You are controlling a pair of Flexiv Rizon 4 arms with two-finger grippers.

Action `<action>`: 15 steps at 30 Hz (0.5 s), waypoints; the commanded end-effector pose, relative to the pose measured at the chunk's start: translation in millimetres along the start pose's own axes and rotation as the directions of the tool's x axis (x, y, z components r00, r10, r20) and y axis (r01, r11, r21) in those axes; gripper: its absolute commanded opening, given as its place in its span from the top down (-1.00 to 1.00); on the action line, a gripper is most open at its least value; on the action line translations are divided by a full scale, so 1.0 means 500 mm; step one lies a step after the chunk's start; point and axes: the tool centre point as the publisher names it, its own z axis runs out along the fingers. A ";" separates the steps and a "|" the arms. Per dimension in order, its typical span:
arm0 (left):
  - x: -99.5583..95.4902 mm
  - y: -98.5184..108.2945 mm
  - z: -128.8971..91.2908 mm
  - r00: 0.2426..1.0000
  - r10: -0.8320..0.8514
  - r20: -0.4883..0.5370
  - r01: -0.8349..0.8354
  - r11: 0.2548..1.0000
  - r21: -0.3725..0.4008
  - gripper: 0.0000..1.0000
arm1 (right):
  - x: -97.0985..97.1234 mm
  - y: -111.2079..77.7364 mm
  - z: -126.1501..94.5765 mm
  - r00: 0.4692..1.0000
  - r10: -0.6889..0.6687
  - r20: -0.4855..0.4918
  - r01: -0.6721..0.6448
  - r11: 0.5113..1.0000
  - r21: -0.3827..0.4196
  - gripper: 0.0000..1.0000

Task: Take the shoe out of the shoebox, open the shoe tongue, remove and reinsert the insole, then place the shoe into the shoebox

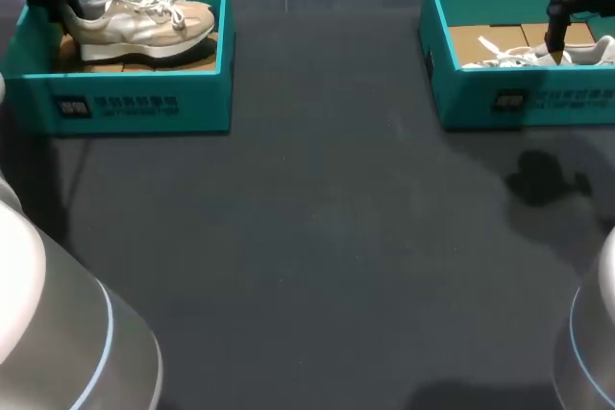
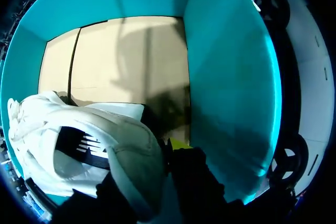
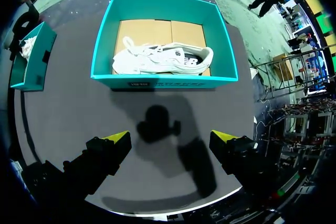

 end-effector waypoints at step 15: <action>0.001 -0.036 -0.238 1.000 0.010 0.003 -0.010 0.997 -0.074 1.00 | 0.001 0.000 0.001 1.000 0.001 0.001 -0.001 1.000 0.000 -1.00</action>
